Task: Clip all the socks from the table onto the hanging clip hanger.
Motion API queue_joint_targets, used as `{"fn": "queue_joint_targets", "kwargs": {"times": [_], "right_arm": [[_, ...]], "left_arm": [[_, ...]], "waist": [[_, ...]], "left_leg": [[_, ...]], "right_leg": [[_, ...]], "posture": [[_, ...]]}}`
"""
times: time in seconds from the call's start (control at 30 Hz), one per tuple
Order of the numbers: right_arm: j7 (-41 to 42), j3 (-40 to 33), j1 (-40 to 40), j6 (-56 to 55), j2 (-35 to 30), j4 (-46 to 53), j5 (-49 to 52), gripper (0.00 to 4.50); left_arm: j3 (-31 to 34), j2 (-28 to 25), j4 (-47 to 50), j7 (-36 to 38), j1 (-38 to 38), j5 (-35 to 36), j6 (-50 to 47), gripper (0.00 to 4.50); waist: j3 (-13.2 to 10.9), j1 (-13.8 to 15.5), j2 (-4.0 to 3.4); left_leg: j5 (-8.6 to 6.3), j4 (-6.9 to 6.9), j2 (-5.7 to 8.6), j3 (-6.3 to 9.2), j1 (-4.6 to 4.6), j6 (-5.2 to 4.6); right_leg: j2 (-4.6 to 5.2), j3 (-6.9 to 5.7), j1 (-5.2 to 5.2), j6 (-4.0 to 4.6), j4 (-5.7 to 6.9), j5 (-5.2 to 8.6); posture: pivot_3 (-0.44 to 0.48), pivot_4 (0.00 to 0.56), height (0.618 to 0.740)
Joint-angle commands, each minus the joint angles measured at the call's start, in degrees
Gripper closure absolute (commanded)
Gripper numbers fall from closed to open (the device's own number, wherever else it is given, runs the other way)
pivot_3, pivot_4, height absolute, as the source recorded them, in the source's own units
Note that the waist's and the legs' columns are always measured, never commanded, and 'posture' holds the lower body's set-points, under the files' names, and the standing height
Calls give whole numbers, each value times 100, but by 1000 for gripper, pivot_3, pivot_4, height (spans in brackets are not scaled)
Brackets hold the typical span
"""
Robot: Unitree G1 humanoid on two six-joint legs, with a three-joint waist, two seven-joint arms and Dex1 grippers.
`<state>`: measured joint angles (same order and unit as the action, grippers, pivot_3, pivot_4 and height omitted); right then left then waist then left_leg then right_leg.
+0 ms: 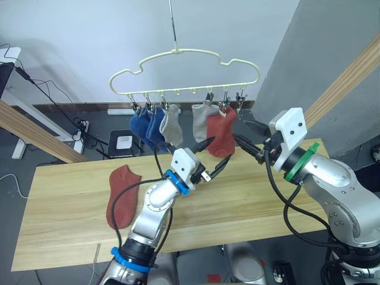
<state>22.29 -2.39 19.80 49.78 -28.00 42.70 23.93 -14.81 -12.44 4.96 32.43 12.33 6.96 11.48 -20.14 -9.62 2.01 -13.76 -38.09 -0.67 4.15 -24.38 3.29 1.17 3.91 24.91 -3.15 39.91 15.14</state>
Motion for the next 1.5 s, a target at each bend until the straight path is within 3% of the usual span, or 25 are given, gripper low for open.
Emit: {"fn": "queue_joint_targets", "kwargs": {"times": [0.03,0.33,0.47,0.8,0.9,1.5], "right_arm": [[-197,-91,-51,-246,-40,257,-196,2158],[-747,188,191,-659,224,-133,-871,2158],[-850,280,287,-719,347,-293,-1040,2158],[-1033,483,432,-792,687,-526,-1347,2158],[-1086,536,468,-767,801,-564,-1425,2701],[-1426,736,949,-437,1567,-1097,-1685,2701]], "left_arm": [[283,-426,663,602,23,751,-464,1247],[979,-1691,1553,1599,494,2123,-2193,1247],[1120,-1877,1714,1656,667,2373,-2595,1247],[1193,-1785,1706,1500,1035,2303,-2764,1247],[1171,-1754,1640,1513,1107,2239,-2731,1224],[1111,-1665,1652,1597,1144,2072,-2729,1224]], "waist": [[0,-2,0],[3,-7,-2],[4,10,-2],[4,14,-2],[4,16,-2],[4,13,-2]], "left_leg": [[0,0,0,0,0,0],[5,0,-3,-3,3,-3],[5,2,-4,0,3,-3],[5,2,-3,-1,2,-3],[5,2,-3,-1,2,-3],[5,2,-4,0,2,-2]], "right_leg": [[0,1,0,0,0,0],[-3,3,-3,1,-4,-1],[-3,2,-1,1,-2,-1],[-2,2,0,2,-3,-2],[-2,2,0,3,-3,-2],[0,2,1,7,-1,-5]], "posture": [[-285,301,740],[-270,298,740],[-262,295,740],[-252,293,740],[-254,293,740],[-248,292,740]]}}
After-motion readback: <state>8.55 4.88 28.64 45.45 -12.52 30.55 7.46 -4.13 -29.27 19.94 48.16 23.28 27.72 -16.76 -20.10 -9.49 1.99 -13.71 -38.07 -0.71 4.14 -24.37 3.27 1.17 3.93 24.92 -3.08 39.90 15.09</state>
